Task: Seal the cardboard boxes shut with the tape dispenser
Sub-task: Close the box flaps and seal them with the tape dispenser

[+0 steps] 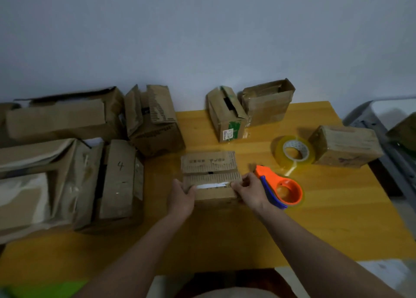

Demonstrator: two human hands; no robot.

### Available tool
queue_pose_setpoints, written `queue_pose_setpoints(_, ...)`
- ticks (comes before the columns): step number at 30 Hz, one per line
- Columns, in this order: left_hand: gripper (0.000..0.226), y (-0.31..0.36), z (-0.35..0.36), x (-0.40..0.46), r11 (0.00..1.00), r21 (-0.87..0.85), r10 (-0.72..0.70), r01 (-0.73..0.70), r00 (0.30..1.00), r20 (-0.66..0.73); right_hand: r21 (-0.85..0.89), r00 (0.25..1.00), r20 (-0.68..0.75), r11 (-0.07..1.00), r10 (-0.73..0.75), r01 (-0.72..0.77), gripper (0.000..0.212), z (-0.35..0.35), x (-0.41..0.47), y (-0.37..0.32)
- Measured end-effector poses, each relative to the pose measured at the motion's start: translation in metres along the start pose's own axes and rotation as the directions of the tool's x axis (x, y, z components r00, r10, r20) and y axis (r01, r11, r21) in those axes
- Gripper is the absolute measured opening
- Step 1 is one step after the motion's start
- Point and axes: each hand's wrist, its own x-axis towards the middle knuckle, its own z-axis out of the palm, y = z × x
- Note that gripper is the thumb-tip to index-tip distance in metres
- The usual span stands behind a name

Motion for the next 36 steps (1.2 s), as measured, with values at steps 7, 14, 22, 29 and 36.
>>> queue_pose_setpoints(7,0.021,-0.01,0.001,0.009,0.991,0.125,0.044,-0.049,0.998,0.04,-0.154,1.0,-0.024,0.988,0.012,-0.015,0.029,-0.005,0.012,0.012)
queue_pose_setpoints(14,0.101,-0.01,0.011,0.007,0.904,0.4,0.188,-0.151,0.98,-0.056,-0.165,1.0,-0.015,0.986,0.009,-0.011,0.031,-0.016,0.019,0.019)
queue_pose_setpoints(22,0.12,-0.013,0.039,0.017,0.347,0.79,0.451,-0.506,0.828,0.333,-0.644,0.905,-0.401,0.746,-0.141,-0.169,0.044,-0.04,0.024,0.061)
queue_pose_setpoints(29,0.107,-0.013,0.046,0.015,0.344,0.798,0.431,-0.495,0.838,0.334,-0.834,0.963,-0.251,0.526,-0.097,-0.164,0.04,-0.057,0.036,0.09)
queue_pose_setpoints(36,0.11,0.015,0.036,0.009,0.522,0.694,0.373,-0.496,0.864,0.337,-0.475,0.966,-0.198,0.878,-0.168,0.056,0.019,-0.089,0.022,0.064)
